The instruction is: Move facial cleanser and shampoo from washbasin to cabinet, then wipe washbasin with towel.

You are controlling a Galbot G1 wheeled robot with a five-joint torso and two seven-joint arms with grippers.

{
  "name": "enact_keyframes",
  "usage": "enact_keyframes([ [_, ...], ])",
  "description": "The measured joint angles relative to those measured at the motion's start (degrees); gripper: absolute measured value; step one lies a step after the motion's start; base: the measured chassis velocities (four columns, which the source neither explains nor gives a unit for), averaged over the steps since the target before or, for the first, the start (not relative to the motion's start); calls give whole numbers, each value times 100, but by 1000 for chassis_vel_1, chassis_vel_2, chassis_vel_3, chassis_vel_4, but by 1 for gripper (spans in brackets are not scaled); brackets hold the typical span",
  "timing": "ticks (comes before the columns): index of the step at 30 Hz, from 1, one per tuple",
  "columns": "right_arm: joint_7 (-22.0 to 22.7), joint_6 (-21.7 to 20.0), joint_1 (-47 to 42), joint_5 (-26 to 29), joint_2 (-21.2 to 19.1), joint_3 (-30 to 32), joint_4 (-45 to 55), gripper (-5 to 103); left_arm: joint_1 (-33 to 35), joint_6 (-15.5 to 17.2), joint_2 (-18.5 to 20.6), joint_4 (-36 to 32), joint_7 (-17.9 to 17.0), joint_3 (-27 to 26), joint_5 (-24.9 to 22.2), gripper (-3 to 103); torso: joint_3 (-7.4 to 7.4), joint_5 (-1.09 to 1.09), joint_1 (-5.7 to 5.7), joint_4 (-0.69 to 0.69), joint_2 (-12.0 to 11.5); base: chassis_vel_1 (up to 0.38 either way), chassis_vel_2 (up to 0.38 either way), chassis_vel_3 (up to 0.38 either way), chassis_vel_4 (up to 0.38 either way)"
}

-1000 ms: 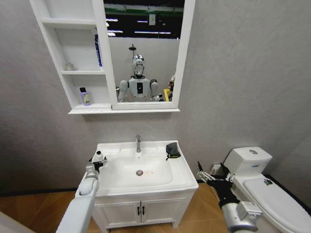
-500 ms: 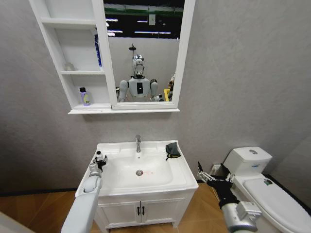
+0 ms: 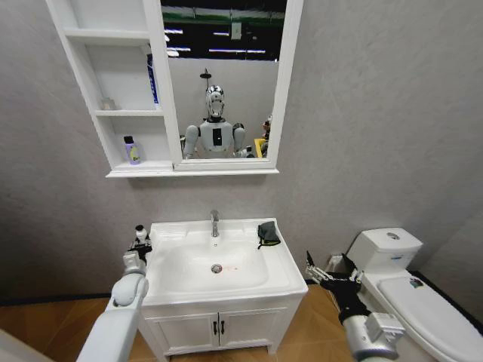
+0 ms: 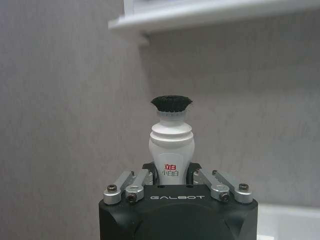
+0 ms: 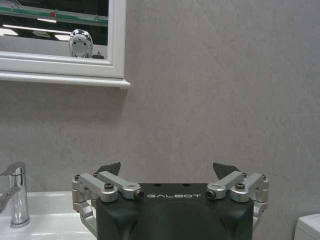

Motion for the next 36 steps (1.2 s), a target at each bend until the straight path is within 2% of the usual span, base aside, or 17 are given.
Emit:
enact_keyframes([
  [1,-8,4,-20,-4,5,-3,-12,100,-15,288,147,-437,-119,25,-238,29,0,-4,0,2,0,0,0,0,0],
  [2,-8,4,-20,-4,5,-3,-12,100,-15,288,147,-437,-119,25,-238,29,0,-4,0,2,0,0,0,0,0],
  [3,-15,13,-37,-7,10,-4,-20,100,-86,666,338,-896,-261,48,-527,29,0,-2,0,0,0,0,0,0,0],
  [4,-20,18,-41,-8,10,-6,-27,100,-281,1204,648,-1397,-436,68,-1012,29,0,-1,-1,0,0,0,0,0,0],
  [7,-22,18,-33,-8,8,-8,-31,100,-438,1437,817,-1600,-538,81,-1320,29,0,-2,0,0,0,0,0,0,0],
  [8,-24,19,-9,-8,6,-18,-43,100,-804,1725,1163,-1807,-705,140,-1906,29,0,-1,-1,0,0,0,0,0,0],
  [10,-30,19,6,-11,7,-40,-90,100,-1506,1960,1648,-1742,-928,338,-2812,29,0,-2,0,1,0,0,0,0,0],
  [11,-30,19,6,-11,7,-40,-90,100,-1506,1960,1648,-1742,-928,338,-2812,29,0,-2,0,1,0,0,0,0,0],
  [12,-36,19,6,-16,7,-48,-106,100,-1710,1984,1742,-1645,-947,411,-2949,29,0,-3,0,1,0,0,0,0,0],
  [13,-58,27,-5,-39,11,-66,-143,100,-2322,2009,1973,-1310,-923,658,-3137,29,1,-4,0,1,0,0,0,0,0],
  [14,-58,27,-5,-39,11,-66,-143,100,-2322,2009,1973,-1310,-923,658,-3137,29,1,-4,0,1,0,0,0,0,0],
  [16,-86,41,-22,-75,21,-93,-161,100,-3378,2019,2142,-606,-862,1236,-3412,29,1,0,1,0,0,0,0,0,0],
  [18,-87,41,-25,-77,22,-93,-161,100,-3545,2036,2143,-465,-863,1368,-3480,29,1,-1,1,0,0,0,0,0,0],
  [20,-89,44,-66,-82,20,-81,-139,100,-4138,2104,2081,144,-796,1864,-3650,29,2,-4,1,0,-1,0,0,0,0],
  [21,-89,44,-66,-82,20,-81,-139,100,-4138,2104,2081,144,-796,1864,-3650,29,2,-4,1,0,-1,0,0,0,0],
  [25,-89,85,-183,-111,30,-58,-71,100,-4997,2228,1829,1056,-684,2482,-3788,29,2,-3,2,-1,-1,0,0,0,0],
  [36,-93,143,-222,-215,84,-97,-87,100,-5929,2119,1496,2315,-291,2970,-3424,29,1,-3,1,3,-1,0,0,0,0],
])
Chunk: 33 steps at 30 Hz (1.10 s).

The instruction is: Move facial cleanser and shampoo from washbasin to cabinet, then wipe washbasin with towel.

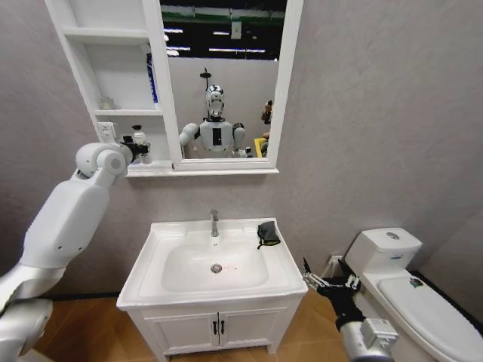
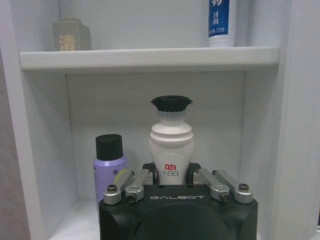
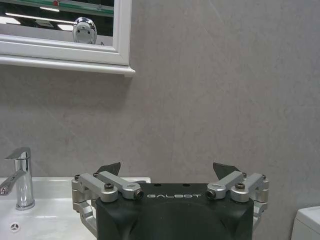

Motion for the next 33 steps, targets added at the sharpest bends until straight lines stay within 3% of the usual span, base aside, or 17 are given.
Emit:
enact_keyframes([
  [15,16,41,5,17,-12,95,-2,100,-454,-402,-505,1076,416,332,605,29,0,1,-1,-2,0,0,0,0,0],
  [23,28,95,15,26,-9,130,-54,100,-424,-649,-634,1413,557,339,686,29,0,0,0,-1,1,0,0,0,0],
  [33,35,147,-15,51,-1,173,-60,100,-428,-673,-727,1524,592,305,826,26,0,1,-1,-3,1,0,0,0,0],
])
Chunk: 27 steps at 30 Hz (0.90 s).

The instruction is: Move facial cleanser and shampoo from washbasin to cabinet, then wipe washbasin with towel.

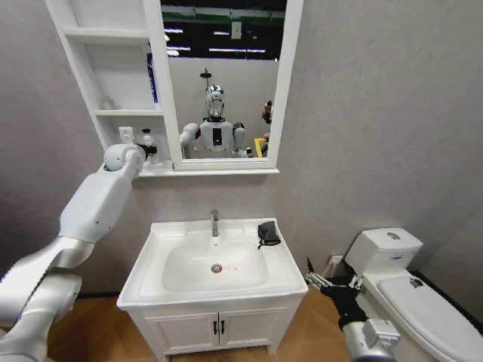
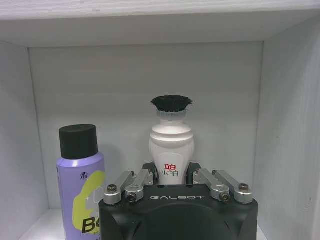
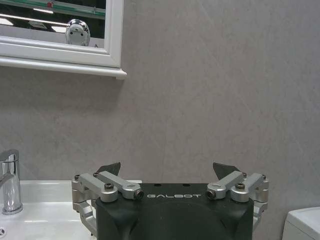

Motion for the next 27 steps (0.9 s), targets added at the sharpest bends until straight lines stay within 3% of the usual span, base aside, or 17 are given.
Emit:
enact_keyframes([
  [1,1,13,-5,0,5,1,-9,100,0,33,-2,-11,9,-2,6,26,0,0,0,0,0,0,0,0,0],
  [2,1,32,-16,0,6,2,-24,100,3,50,-5,-25,25,-5,34,36,0,0,0,2,0,0,0,0,0],
  [7,0,57,-36,-1,6,2,-44,100,10,56,-17,-26,29,-19,78,47,0,0,0,2,0,0,0,0,0],
  [15,-10,36,50,-10,-55,-25,-93,100,58,61,36,-87,51,-73,112,81,0,0,0,2,0,0,0,0,0],
  [19,-8,-6,101,-12,-66,-37,-94,100,124,65,82,-232,44,-104,87,91,0,0,0,1,0,0,0,0,0],
  [21,-1,-29,106,-10,-107,-31,-90,100,328,128,171,-580,-39,-275,22,98,0,0,0,1,0,0,0,0,0],
  [27,1,-103,120,-3,-164,-2,-88,100,1065,264,356,-1780,-374,-739,-112,100,-1,-1,-1,2,0,0,0,0,0],
])
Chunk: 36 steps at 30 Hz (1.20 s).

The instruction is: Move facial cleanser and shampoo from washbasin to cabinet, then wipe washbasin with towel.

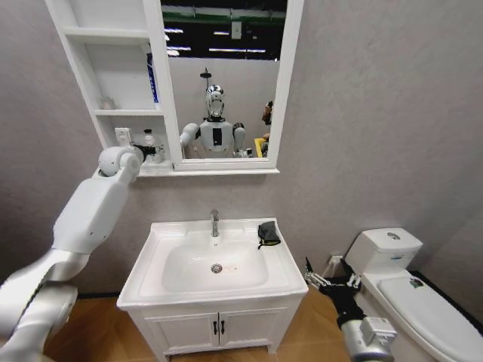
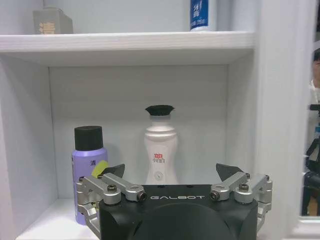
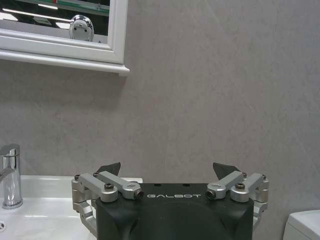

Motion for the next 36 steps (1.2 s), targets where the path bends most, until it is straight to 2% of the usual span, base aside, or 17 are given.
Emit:
enact_keyframes([
  [6,16,-48,16,0,17,-17,25,100,838,-34,156,-933,-339,-485,-53,100,0,-2,1,-2,0,0,0,0,0],
  [8,71,-53,-18,4,24,9,98,100,1493,-31,349,-1718,-479,-911,-118,100,0,1,1,0,0,0,0,0,0],
  [9,71,-53,-18,4,24,9,98,100,1493,-31,349,-1718,-479,-911,-118,100,0,1,1,0,0,0,0,0,0],
  [10,119,-83,-48,47,22,44,176,100,1965,-83,455,-2241,-499,-1193,-130,100,0,1,1,0,0,0,0,0,0],
  [11,168,-110,-75,91,13,69,239,100,2542,-184,513,-2694,-445,-1555,-83,100,-1,3,0,-1,1,0,0,0,0],
  [12,168,-110,-75,91,13,69,239,100,2542,-184,513,-2694,-445,-1555,-83,100,-1,3,0,-1,1,0,0,0,0],
  [14,205,-125,-125,123,11,85,316,100,3947,-421,415,-3395,-71,-2465,351,100,0,-2,0,-1,0,0,0,0,0],
  [15,205,-125,-125,123,11,85,316,100,3947,-421,415,-3395,-71,-2465,351,100,0,-2,0,-1,0,0,0,0,0],
  [16,209,-125,-150,125,11,82,329,100,4559,-533,311,-3656,112,-2845,553,100,-1,-1,0,0,0,0,0,0,0],
  [17,209,-125,-150,125,11,82,329,100,4559,-533,311,-3656,112,-2845,553,100,-1,-1,0,0,0,0,0,0,0],
  [18,211,-126,-198,126,7,75,350,100,5567,-706,45,-4066,410,-3455,886,100,-1,-2,-1,3,0,0,0,0,0],
  [20,210,-126,-237,124,-17,53,377,100,6981,-1040,-452,-4718,933,-4179,1338,100,-1,-1,-1,2,0,0,0,0,0],
  [21,210,-126,-237,124,-17,53,377,100,6981,-1040,-452,-4718,933,-4179,1338,100,-1,-1,-1,2,0,0,0,0,0],
  [23,208,-146,-248,126,-63,38,417,100,8310,-1521,-998,-5216,1513,-4721,1836,100,-1,-2,-2,2,1,0,0,0,0],
  [28,202,-162,-253,130,-92,38,423,100,9153,-1885,-1456,-5525,1857,-5096,2025,100,-1,3,-2,1,1,0,0,0,0],
  [30,183,-127,-343,109,-49,36,372,100,9642,-2244,-1783,-5574,1999,-5332,2096,100,0,3,-1,-1,1,0,0,0,0],
  [36,101,-18,-477,52,-8,32,274,100,10036,-2587,-2101,-5529,2110,-5457,2212,100,0,1,0,0,1,0,0,0,0],
])
